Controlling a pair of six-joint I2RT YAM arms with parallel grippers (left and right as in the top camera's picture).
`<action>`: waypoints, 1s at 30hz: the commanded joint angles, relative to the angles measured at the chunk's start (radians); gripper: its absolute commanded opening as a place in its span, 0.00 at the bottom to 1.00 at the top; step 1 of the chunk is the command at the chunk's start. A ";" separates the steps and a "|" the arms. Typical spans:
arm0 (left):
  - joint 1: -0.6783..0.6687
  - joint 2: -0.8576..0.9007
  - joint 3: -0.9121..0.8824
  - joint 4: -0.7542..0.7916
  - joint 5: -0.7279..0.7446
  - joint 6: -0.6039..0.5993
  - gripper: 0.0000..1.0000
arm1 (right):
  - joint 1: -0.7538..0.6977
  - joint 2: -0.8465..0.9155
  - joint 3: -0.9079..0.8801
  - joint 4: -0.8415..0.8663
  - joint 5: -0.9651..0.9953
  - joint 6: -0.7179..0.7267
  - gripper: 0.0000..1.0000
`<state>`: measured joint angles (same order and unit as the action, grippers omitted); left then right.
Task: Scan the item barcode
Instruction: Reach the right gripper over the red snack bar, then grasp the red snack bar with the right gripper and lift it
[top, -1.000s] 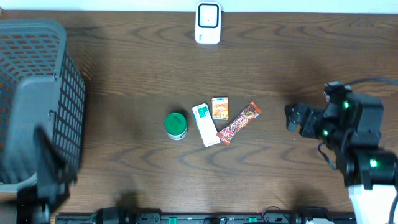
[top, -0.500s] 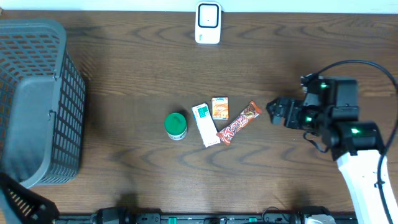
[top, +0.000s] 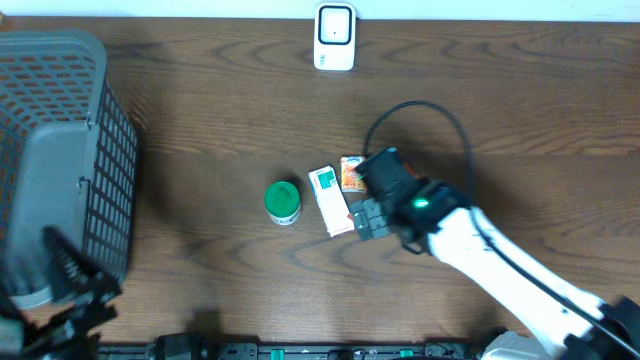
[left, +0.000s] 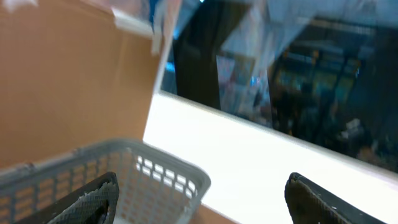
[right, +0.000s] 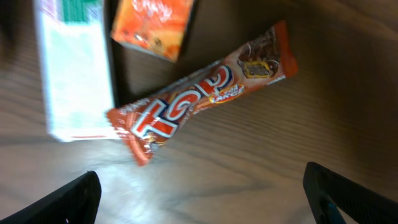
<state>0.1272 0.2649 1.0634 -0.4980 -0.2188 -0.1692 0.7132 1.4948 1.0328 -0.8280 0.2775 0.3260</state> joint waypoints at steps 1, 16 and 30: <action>0.002 0.006 -0.077 0.032 0.079 -0.027 0.86 | 0.027 0.062 -0.005 -0.010 0.177 -0.020 0.99; 0.001 0.005 -0.307 0.142 0.167 -0.027 0.86 | 0.138 0.101 -0.032 -0.020 0.238 -0.121 0.99; 0.000 0.005 -0.314 0.140 0.167 -0.027 0.86 | 0.224 0.171 -0.140 0.154 0.305 -0.226 0.99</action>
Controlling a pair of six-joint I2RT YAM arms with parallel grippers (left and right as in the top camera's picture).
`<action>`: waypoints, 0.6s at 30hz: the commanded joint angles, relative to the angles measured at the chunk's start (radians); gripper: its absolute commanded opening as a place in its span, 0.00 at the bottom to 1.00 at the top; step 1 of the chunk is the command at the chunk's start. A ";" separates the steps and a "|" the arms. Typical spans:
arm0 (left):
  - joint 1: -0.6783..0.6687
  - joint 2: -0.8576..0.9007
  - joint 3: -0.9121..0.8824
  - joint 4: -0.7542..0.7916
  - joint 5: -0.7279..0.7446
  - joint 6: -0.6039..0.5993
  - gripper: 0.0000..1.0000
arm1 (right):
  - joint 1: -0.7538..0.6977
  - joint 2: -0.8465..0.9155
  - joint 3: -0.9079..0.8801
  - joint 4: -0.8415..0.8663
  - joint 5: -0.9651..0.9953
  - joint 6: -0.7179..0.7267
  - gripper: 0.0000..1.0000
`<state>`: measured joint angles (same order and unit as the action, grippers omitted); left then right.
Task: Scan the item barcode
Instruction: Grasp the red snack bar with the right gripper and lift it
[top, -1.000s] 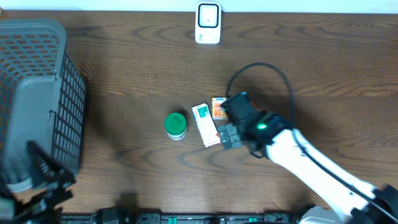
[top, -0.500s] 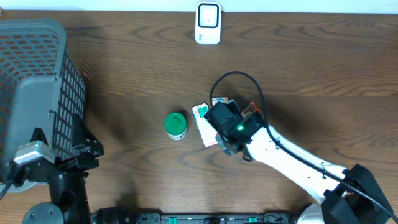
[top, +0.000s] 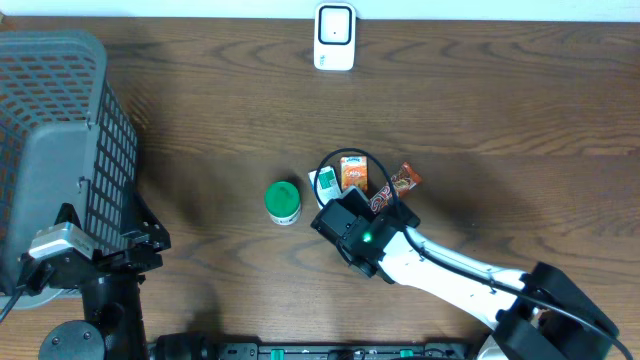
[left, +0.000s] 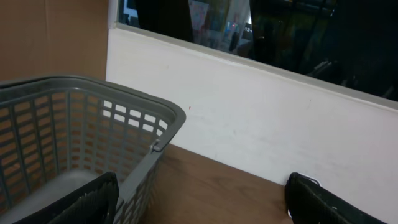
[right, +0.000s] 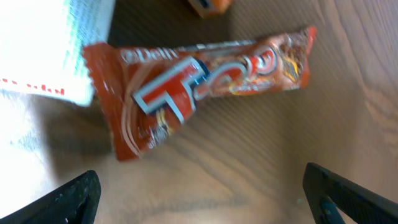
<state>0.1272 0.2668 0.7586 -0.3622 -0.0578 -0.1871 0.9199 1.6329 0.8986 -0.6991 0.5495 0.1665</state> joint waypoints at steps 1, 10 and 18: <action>0.000 0.003 -0.009 0.004 0.006 -0.010 0.86 | 0.018 0.050 -0.006 0.039 0.034 -0.088 0.99; 0.001 0.003 -0.009 -0.003 0.006 -0.009 0.86 | 0.018 0.214 -0.006 0.080 0.124 -0.115 0.97; 0.001 0.003 -0.009 -0.032 0.005 -0.009 0.86 | 0.022 0.235 -0.004 0.121 0.133 -0.132 0.93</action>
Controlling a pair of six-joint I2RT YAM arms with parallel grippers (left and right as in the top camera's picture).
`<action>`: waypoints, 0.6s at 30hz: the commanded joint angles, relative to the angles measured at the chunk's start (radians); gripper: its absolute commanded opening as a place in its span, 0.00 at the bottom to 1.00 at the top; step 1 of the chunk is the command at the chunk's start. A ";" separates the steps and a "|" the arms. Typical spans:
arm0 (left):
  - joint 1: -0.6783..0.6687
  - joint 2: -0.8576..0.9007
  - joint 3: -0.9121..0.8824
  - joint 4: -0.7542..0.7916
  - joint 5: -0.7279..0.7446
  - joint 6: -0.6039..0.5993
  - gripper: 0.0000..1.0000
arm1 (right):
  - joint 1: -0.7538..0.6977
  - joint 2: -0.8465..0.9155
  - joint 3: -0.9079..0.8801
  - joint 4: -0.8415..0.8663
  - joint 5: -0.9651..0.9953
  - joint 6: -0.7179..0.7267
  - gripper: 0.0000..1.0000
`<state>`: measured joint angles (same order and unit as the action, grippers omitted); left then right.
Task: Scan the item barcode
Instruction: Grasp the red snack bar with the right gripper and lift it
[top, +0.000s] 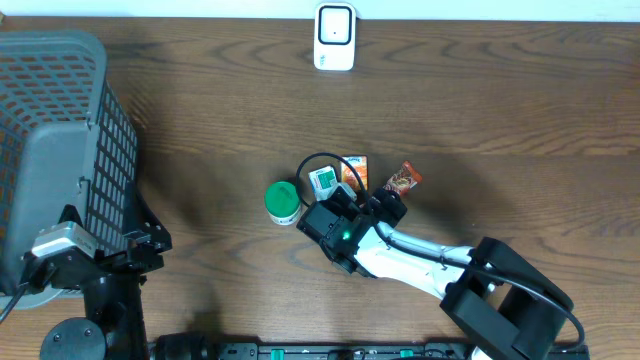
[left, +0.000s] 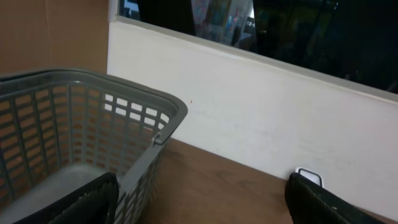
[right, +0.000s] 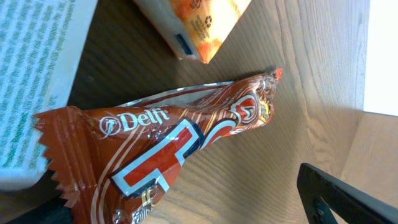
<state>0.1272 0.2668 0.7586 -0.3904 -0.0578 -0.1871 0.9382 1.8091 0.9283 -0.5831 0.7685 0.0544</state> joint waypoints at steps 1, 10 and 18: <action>0.001 0.003 -0.009 -0.005 0.005 -0.009 0.86 | 0.005 0.058 -0.034 0.009 -0.087 -0.027 0.91; 0.001 0.003 -0.009 -0.009 0.005 -0.005 0.86 | 0.007 0.058 -0.034 0.050 -0.123 -0.072 0.58; 0.001 0.003 -0.009 -0.017 0.005 0.002 0.86 | 0.007 0.058 -0.034 0.078 -0.122 -0.097 0.01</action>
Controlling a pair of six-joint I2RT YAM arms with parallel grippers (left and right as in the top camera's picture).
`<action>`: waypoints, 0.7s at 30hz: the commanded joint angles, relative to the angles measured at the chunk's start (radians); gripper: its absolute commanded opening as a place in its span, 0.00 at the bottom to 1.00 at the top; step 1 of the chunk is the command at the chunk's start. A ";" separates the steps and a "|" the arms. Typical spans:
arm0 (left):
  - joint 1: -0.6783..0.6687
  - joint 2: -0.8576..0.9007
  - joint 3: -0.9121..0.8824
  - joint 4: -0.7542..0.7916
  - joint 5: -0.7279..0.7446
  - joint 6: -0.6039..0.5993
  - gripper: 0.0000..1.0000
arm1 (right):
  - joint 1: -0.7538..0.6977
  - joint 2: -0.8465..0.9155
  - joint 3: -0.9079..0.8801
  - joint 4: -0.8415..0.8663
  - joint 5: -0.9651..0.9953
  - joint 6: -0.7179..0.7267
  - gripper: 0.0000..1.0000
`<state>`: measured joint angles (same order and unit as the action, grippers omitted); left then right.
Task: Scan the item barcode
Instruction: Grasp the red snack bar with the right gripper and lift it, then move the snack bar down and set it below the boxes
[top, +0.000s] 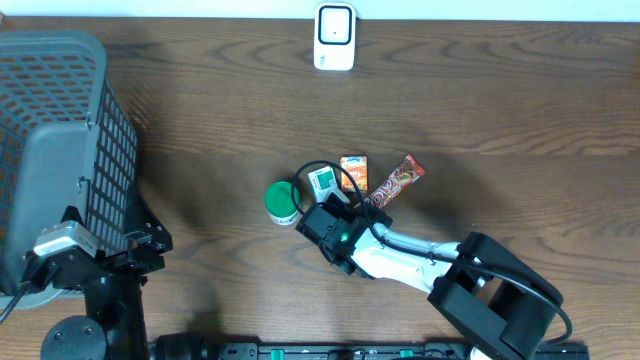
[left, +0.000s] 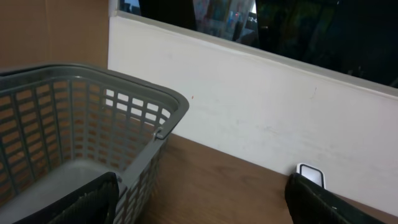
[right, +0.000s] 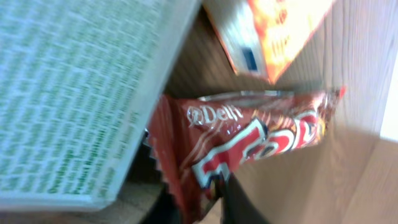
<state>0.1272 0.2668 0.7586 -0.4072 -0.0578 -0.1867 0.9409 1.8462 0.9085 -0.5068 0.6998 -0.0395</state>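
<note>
A red-brown Delfi chocolate bar lies on the wooden table, to the right of an orange box. My right gripper is shut on the bar at its near, serrated end. From overhead the right gripper sits at the bar's lower-left end. The white scanner stands at the table's far edge, also seen as the scanner in the left wrist view. My left gripper is open with nothing between its fingers, at the front left beside the basket.
A white box with green print lies right beside the bar; a green-lidded jar stands left of it. A grey mesh basket fills the left side. A white wall runs behind the table.
My right gripper's fingers stood wide open on either side of the bar; now they are shut on its near end. The bar has shifted slightly. The left arm has not moved.
My right gripper was open above the bar, box and carton while the left wrist camera pointed up past the basket. Then the right gripper was open lower over the bar, then closer still at its end, and now it is shut on it.
</note>
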 joint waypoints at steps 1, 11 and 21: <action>0.001 0.003 -0.009 -0.001 0.005 0.002 0.86 | 0.004 0.021 -0.014 0.002 -0.054 -0.002 0.01; 0.001 0.003 -0.009 -0.003 0.005 0.002 0.86 | 0.003 -0.064 0.071 -0.123 -0.048 0.091 0.01; 0.001 0.003 -0.009 -0.003 0.005 0.002 0.86 | -0.050 -0.362 0.271 -0.389 -0.603 0.185 0.01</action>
<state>0.1272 0.2668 0.7586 -0.4126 -0.0578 -0.1867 0.9237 1.5745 1.1286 -0.8665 0.3569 0.0845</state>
